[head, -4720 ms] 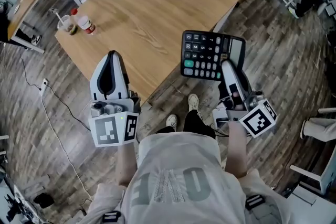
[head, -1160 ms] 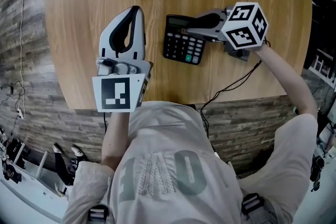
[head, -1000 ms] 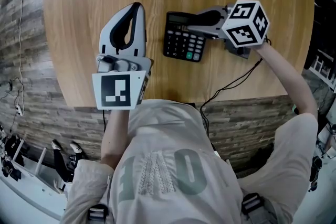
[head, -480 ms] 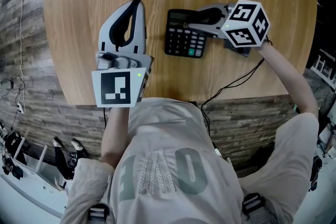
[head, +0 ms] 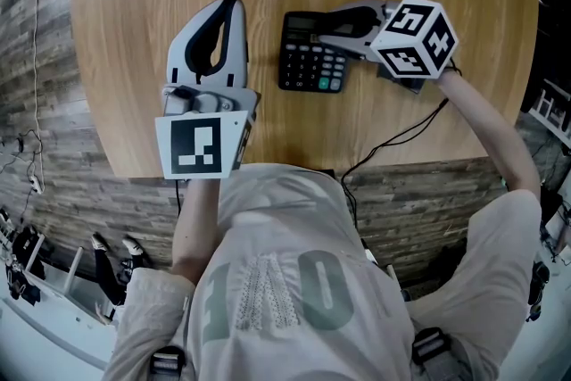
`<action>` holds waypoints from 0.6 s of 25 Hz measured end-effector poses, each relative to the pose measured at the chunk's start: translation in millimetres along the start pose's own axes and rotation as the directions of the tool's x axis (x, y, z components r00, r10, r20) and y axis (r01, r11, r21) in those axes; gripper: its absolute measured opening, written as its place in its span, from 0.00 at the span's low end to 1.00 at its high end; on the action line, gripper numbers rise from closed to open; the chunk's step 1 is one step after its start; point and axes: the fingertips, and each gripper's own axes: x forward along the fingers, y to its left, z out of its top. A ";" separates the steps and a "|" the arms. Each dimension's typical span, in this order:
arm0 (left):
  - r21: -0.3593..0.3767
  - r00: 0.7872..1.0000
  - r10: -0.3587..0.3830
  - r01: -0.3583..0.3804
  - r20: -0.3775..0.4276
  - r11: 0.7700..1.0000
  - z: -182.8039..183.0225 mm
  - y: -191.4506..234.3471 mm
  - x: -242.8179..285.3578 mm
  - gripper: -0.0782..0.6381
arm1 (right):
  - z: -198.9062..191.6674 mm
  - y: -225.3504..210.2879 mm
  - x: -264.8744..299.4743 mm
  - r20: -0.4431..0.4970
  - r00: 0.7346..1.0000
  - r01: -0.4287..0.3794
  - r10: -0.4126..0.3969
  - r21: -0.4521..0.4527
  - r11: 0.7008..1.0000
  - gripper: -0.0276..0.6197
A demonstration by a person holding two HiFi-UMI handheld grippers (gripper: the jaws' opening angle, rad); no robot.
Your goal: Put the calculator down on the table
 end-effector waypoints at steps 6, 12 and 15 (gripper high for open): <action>0.011 1.000 0.003 -0.003 -0.007 1.000 3.8 -11.3 -2.3 0.12 | -2.9 -2.0 -13.0 -0.005 0.997 0.073 -0.074 -0.053 0.996 0.31; 0.013 1.000 0.000 0.000 0.003 1.000 2.7 -5.7 -3.6 0.12 | -0.8 -5.8 -8.9 -0.004 0.997 0.083 -0.083 -0.017 0.996 0.43; 0.019 1.000 -0.001 0.001 0.015 1.000 6.1 -1.0 -7.2 0.12 | 5.8 -4.5 -11.8 0.007 0.994 0.107 -0.106 -0.016 0.994 0.45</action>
